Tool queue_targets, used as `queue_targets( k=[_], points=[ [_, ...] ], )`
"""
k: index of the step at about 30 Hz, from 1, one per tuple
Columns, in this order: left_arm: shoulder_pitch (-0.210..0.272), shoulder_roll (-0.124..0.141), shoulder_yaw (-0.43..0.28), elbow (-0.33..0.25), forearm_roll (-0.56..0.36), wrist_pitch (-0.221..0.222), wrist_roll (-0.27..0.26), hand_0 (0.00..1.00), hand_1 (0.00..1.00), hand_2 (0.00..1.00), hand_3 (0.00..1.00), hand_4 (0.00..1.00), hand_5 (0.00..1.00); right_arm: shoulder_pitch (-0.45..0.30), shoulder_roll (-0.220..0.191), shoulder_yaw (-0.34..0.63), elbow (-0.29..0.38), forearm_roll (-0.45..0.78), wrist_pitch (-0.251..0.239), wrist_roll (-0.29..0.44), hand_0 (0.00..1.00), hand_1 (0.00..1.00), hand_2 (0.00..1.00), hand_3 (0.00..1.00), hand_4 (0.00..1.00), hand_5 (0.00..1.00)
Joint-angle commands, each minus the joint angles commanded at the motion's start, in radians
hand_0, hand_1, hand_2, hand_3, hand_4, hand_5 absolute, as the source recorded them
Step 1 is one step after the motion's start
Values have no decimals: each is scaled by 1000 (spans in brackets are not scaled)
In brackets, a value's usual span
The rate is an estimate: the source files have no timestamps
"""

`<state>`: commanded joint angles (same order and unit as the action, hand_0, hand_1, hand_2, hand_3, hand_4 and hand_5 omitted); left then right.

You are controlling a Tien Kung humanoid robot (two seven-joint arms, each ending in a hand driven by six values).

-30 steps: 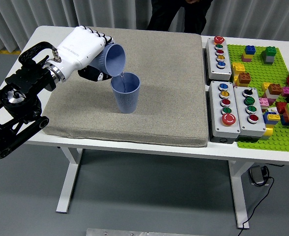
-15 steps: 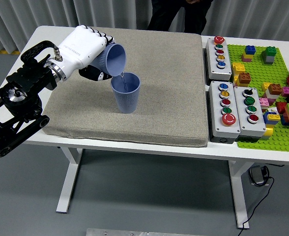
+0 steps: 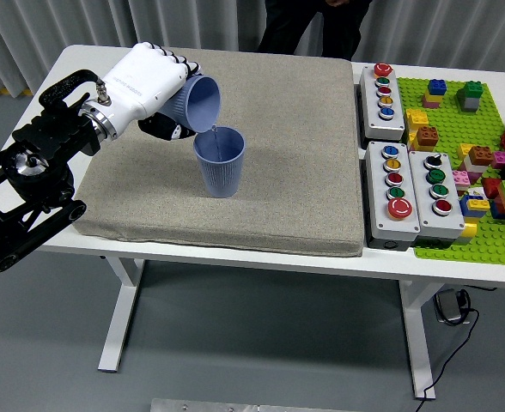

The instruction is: Pick cup pour cup place

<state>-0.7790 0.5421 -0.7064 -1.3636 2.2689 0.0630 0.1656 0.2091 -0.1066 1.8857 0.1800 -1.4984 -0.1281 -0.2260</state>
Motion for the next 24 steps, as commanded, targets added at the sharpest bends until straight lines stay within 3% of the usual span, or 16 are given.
queue_targets(
  k=[24],
  points=[
    [-45,25,35,-13,0,-5,29,492,454,469,477,782,169,-1,-1,-2,0,5,-1,1,697,632,587,590,2,220]
  ],
)
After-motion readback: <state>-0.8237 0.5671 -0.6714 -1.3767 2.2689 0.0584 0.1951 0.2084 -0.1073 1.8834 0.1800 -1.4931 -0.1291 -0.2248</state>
